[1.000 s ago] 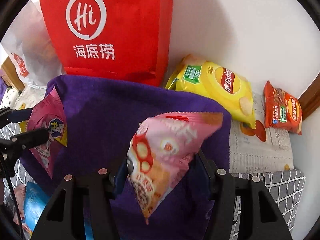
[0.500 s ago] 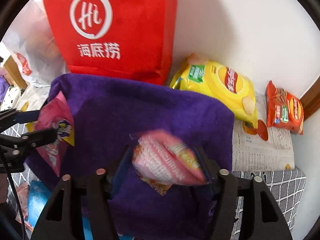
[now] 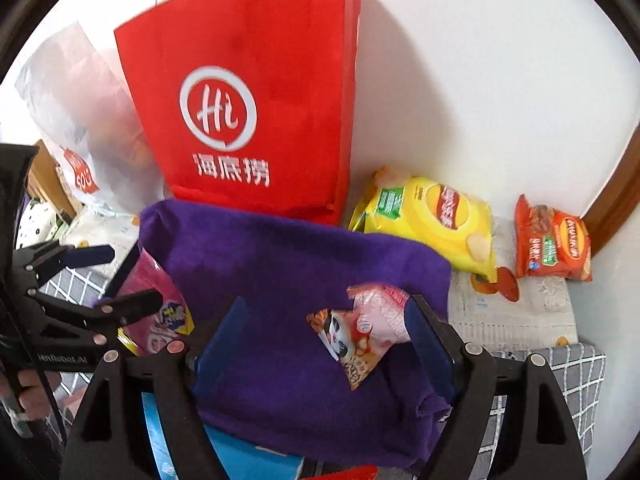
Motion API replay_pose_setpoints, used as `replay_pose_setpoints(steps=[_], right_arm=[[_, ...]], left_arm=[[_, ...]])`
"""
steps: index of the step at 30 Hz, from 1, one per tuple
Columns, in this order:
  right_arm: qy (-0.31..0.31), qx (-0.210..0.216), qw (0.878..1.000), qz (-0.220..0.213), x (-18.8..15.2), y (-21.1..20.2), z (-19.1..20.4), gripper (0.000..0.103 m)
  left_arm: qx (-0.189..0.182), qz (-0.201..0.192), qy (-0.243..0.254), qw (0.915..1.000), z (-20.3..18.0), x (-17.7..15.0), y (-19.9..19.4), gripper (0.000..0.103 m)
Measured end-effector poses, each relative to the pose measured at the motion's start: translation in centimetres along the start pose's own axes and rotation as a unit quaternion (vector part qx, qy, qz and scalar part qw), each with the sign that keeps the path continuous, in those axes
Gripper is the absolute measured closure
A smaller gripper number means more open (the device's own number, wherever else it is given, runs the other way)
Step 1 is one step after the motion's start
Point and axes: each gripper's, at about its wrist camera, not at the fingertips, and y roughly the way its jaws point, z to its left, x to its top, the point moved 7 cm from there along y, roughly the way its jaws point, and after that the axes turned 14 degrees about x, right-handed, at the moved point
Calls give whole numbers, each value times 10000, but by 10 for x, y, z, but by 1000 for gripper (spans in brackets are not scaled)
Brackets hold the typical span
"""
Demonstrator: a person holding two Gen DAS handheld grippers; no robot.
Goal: Organize snacks
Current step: 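Open the right tool over the purple towel while the left releases its bag there, then lower the right tool onto the green snack bag and grasp it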
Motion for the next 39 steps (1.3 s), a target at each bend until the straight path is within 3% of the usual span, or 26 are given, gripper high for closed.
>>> replay_pose_setpoints(steps=[6, 14, 22, 29, 32, 36, 39], right_arm=[[143, -184, 9994, -249, 0, -33, 5, 18], [633, -619, 9956, -320, -36, -84, -7, 17], [1159, -667, 9882, -751, -75, -140, -21, 17], [1072, -1131, 9854, -679, -111, -180, -27, 17], [1065, -1130, 9844, -823, -128, -194, -25, 17], [1165, -688, 9853, -1043, -146, -202, -19, 17], [1284, -597, 9844, -1042, -158, -199, -20, 17]], left_arm=[[-5, -86, 10, 10000, -1, 1, -18, 11], [-93, -399, 101, 9991, -7, 0, -56, 11], [-712, -910, 225, 9930, -23, -4, -108, 11], [-1206, -1133, 133, 9861, -31, -12, -147, 12], [-1396, -1261, 258, 9818, -34, -17, -168, 12], [-1220, -1359, 184, 9830, -29, -23, -182, 11], [-941, -1369, 257, 9858, -24, -32, -185, 11]])
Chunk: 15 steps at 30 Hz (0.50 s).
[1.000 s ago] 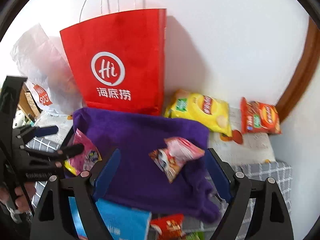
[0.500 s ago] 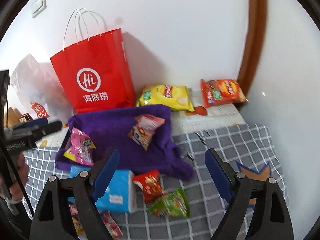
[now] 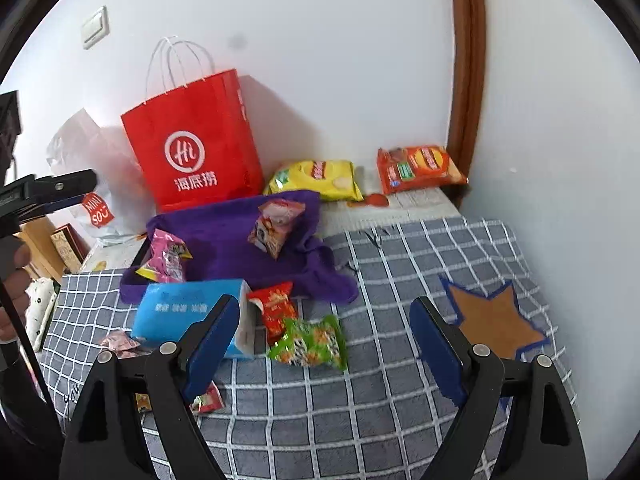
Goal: Organize snacks
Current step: 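Lower the right tool onto the green snack bag and grasp it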
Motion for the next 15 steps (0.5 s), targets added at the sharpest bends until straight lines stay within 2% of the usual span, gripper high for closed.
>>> replay_pose_setpoints(steps=[2, 7, 9, 12, 15], right_arm=[[5, 101, 9999, 41, -8, 6, -2, 17], [142, 382, 9989, 226, -32, 31, -6, 19], [-18, 355, 9988, 343, -42, 45, -5, 24], [-243, 283, 9986, 368, -52, 66, -4, 25], [-223, 404, 9980, 438, -57, 85, -6, 25]], left_arm=[[187, 68, 11, 9998, 5, -8, -2, 11], [257, 363, -259, 9987, 21, -38, 2, 11], [303, 514, -383, 9975, 29, -55, 6, 11], [412, 656, -485, 9958, 38, -77, 10, 11], [591, 708, -581, 9940, 49, -96, 12, 11]])
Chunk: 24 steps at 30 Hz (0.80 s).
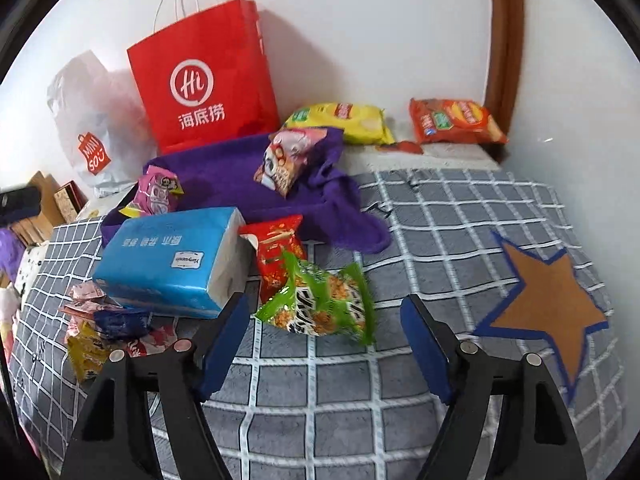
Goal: Organize snacks
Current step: 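Lower the right tool onto the green snack bag and grasp it, then grasp a pale pink wrapper with the left tool while the right holds the green bag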
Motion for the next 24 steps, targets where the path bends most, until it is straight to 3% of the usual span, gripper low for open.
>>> replay_pose_setpoints(steps=[7, 12, 17, 21, 24], right_arm=[[257, 118, 9994, 188, 1, 42, -18, 25], [431, 326, 9979, 352, -7, 55, -22, 54], [133, 354, 9993, 7, -13, 29, -1, 54], [-26, 517, 9987, -12, -32, 22, 17, 54], [-76, 363, 9991, 203, -38, 31, 18, 54]], left_arm=[[172, -7, -126, 9998, 19, -26, 5, 11], [204, -69, -247, 9995, 29, -38, 7, 11], [168, 17, -412, 9990, 38, -55, 18, 11], [54, 101, -449, 9989, 37, -69, 26, 11], [128, 113, -426, 9989, 39, -75, 32, 11]])
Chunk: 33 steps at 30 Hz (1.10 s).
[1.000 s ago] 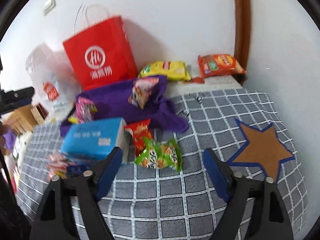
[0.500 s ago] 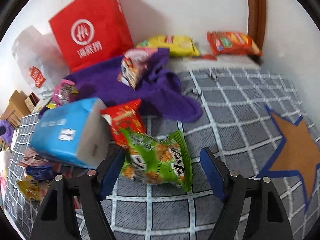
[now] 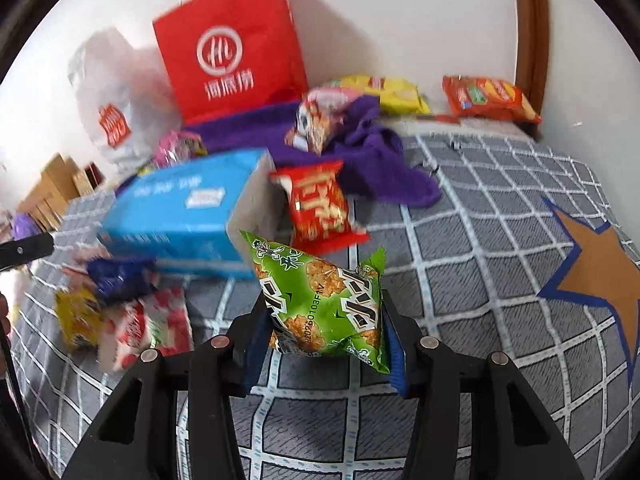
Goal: Organize snacks
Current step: 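Grasp a pale pink wrapper with the left tool while the right holds the green bag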
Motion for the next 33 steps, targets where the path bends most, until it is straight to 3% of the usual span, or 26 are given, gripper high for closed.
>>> replay_pose_setpoints(steps=[8, 12, 16, 18, 20, 24, 26, 33], right_arm=[[397, 172, 9991, -17, -1, 1, -14, 54], [414, 114, 9991, -8, -2, 1, -14, 53], [335, -27, 9994, 7, -2, 2, -13, 52], [326, -52, 9995, 26, -2, 3, -13, 52], [356, -27, 9994, 21, -2, 4, -14, 52], [423, 39, 9991, 13, -3, 4, -16, 52], [414, 34, 9991, 24, -3, 5, -16, 52], [375, 0, 9993, 64, -4, 6, -15, 51]], left_arm=[[204, 190, 137, 9995, 5, 15, 24, 11], [-32, 546, 480, 9973, -9, 8, 49, 12], [-68, 541, 526, 9971, -11, 0, 63, 12], [-38, 459, 552, 9974, -10, -1, 62, 18], [40, 328, 614, 9976, -11, -1, 60, 30], [188, 162, 755, 9968, -12, -2, 60, 34], [266, 78, 743, 9968, -10, 1, 58, 43], [136, 133, 537, 9984, -9, 1, 57, 51]])
